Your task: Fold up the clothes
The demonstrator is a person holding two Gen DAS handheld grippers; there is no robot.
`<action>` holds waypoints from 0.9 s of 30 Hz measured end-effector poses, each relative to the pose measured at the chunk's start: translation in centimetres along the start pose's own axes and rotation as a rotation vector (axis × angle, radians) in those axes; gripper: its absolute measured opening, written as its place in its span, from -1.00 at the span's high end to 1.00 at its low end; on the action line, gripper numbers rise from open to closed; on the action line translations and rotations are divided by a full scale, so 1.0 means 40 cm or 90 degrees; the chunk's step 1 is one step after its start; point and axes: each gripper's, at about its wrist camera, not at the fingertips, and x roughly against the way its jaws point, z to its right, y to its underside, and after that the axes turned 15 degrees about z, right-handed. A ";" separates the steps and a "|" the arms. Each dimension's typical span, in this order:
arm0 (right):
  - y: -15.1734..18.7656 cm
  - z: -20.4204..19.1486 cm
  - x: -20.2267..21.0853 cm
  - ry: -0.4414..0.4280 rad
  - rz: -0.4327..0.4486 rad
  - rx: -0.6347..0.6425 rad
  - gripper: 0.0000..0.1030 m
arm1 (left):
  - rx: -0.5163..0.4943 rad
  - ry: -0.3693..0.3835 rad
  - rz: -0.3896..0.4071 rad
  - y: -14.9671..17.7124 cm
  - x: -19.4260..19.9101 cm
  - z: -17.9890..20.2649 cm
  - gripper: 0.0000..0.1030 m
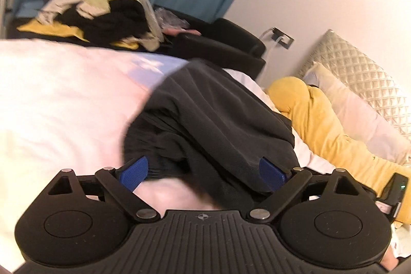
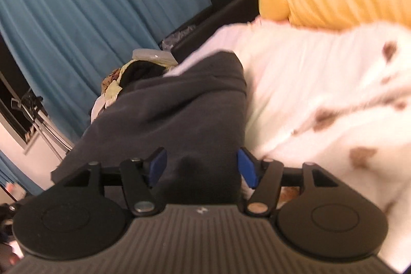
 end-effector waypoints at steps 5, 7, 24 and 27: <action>-0.040 -0.148 0.090 -0.073 0.036 0.061 -0.21 | -0.059 -0.056 0.052 -0.079 0.149 0.008 -0.92; -0.044 -0.233 0.126 -0.114 0.043 0.101 -0.21 | -0.076 -0.073 0.071 -0.110 0.216 0.004 -0.92; 0.158 -0.850 0.256 -0.360 -0.004 0.218 -0.28 | -0.158 -0.301 0.205 -0.173 0.696 -0.174 -0.99; 0.203 -0.885 0.258 -0.367 0.001 0.234 -0.28 | -0.152 -0.333 0.211 -0.153 0.718 -0.218 -0.99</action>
